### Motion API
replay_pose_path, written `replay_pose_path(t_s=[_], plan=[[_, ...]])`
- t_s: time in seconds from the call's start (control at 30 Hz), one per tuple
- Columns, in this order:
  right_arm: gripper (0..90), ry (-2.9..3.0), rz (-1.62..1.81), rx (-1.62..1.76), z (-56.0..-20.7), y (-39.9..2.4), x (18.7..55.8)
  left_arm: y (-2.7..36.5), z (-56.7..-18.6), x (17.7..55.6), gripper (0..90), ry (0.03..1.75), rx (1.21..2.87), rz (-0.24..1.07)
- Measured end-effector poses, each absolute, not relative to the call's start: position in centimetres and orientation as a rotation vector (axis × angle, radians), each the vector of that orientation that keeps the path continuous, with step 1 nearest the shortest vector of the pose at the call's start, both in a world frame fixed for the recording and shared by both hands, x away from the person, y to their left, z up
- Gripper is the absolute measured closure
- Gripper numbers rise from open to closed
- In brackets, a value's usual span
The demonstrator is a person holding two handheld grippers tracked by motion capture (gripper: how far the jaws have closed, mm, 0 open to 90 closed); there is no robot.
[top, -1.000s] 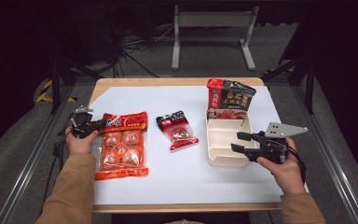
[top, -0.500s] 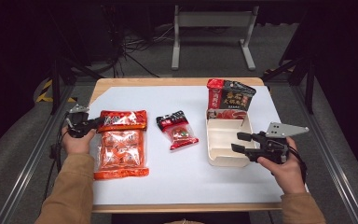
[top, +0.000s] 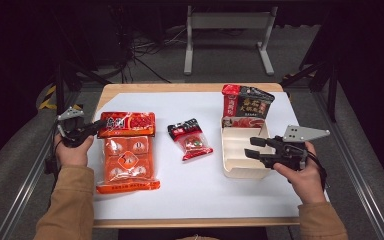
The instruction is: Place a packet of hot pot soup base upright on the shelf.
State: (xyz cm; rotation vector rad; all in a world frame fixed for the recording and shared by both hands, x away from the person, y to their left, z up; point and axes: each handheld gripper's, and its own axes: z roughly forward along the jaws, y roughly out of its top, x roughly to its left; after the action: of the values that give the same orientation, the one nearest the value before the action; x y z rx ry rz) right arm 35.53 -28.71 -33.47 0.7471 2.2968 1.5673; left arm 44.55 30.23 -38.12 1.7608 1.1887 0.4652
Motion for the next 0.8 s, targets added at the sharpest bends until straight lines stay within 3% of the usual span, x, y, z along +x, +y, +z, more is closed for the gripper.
replay_pose_path(t_s=[0.53, 0.8], plan=[[49.6, 2.234, 1.666, 0.681, -30.6, -26.6, 35.7, 28.3, -32.2, 40.3, 90.0, 0.953, 1.667, 0.467], [49.4, 2.241, 1.681, 0.645, -30.1, -25.5, 35.7, 26.2, -29.4, 37.9, 90.0, 0.757, 1.642, 0.430]])
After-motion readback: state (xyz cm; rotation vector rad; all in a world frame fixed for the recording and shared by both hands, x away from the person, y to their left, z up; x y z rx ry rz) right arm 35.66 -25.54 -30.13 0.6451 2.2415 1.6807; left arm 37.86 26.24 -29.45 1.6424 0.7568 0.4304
